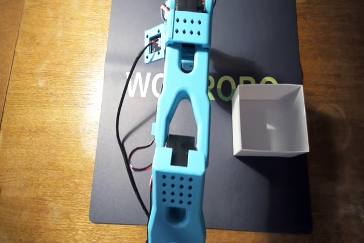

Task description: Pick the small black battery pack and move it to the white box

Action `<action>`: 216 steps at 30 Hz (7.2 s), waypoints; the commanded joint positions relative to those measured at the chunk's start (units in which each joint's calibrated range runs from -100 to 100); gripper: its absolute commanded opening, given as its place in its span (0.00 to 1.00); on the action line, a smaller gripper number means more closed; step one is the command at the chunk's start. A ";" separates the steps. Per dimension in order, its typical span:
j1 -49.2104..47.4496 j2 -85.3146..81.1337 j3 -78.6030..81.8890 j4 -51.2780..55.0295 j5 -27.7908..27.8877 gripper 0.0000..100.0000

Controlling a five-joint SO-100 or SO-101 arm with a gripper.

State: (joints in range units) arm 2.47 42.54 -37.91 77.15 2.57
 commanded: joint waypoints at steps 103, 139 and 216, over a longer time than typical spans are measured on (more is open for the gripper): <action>34.30 -45.66 18.91 9.79 8.05 0.09; 50.26 -45.92 49.56 -13.69 13.26 0.09; -11.68 -64.42 67.71 -21.93 -7.11 0.14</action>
State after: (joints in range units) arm -9.64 -16.86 26.73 56.04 -4.52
